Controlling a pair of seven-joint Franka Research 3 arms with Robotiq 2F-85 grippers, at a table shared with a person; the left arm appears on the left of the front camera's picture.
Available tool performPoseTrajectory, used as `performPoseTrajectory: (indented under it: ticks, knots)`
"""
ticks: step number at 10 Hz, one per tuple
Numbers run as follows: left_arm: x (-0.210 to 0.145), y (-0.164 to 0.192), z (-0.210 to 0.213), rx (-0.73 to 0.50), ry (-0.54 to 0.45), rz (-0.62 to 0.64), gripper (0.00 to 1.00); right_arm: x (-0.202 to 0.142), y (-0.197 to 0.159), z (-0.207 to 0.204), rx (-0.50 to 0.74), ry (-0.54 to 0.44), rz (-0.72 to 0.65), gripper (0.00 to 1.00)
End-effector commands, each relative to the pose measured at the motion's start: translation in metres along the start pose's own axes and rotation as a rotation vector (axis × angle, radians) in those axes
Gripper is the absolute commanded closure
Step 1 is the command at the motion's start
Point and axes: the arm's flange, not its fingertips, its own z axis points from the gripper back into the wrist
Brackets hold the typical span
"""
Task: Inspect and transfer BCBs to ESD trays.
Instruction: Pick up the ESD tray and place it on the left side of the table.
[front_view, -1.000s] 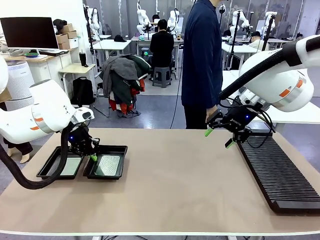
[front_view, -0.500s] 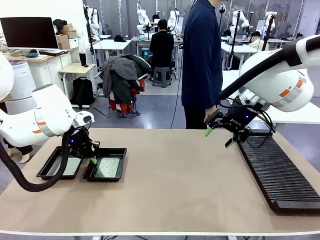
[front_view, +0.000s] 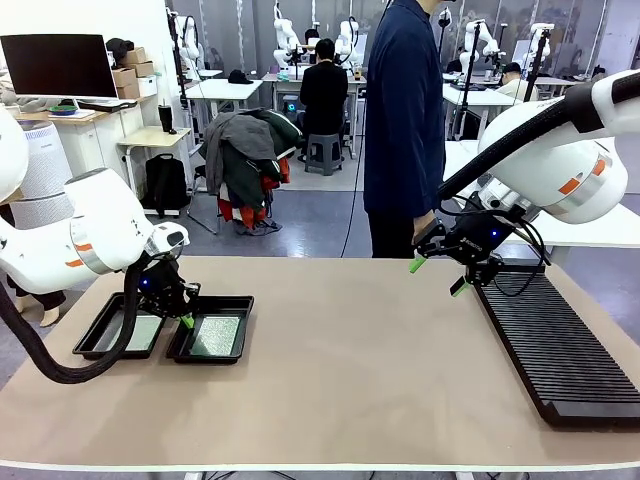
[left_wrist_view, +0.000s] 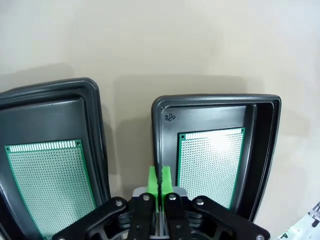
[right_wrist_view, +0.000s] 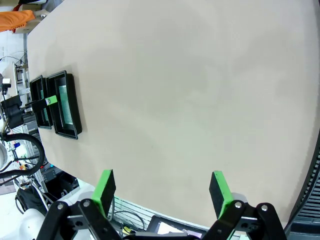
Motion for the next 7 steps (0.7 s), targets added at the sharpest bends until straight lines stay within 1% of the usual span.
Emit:
performPoseTrajectory:
  ticks: [1,2,7]
  knots:
    - [0.0,0.001,0.002,-0.003,-0.005,0.004,0.97,0.002,0.001,0.0,-0.019,0.0,-0.012,0.0]
    - [0.0,0.0,0.0,0.0,0.0,0.0,0.91,0.002,0.001,0.0,-0.019,0.0,-0.012,0.0]
    - [0.001,-0.007,0.016,0.041,0.01,0.005,0.44,0.002,0.001,0.0,-0.019,0.0,-0.012,0.0]
